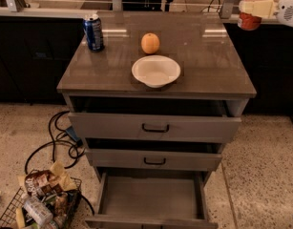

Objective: Place coke can into bottom drawer

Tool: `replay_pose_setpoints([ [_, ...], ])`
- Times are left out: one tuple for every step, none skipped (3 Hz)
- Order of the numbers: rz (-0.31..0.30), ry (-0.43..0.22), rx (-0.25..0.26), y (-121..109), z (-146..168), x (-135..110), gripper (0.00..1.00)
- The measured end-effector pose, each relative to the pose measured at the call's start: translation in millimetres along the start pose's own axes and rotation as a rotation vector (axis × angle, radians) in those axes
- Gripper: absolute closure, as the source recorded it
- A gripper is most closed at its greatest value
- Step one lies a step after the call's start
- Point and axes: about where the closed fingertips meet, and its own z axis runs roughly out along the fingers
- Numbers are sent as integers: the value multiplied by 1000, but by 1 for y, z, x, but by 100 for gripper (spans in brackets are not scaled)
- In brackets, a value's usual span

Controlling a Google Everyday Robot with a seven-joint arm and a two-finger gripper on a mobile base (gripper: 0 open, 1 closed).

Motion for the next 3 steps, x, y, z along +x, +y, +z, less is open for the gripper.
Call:
replay_pose_setpoints([
  [-9,-33,30,9,-61,-13,100],
  [-2,-41,14,36,-107,-1,100],
  [24,-5,-41,70,-145,36,100],
])
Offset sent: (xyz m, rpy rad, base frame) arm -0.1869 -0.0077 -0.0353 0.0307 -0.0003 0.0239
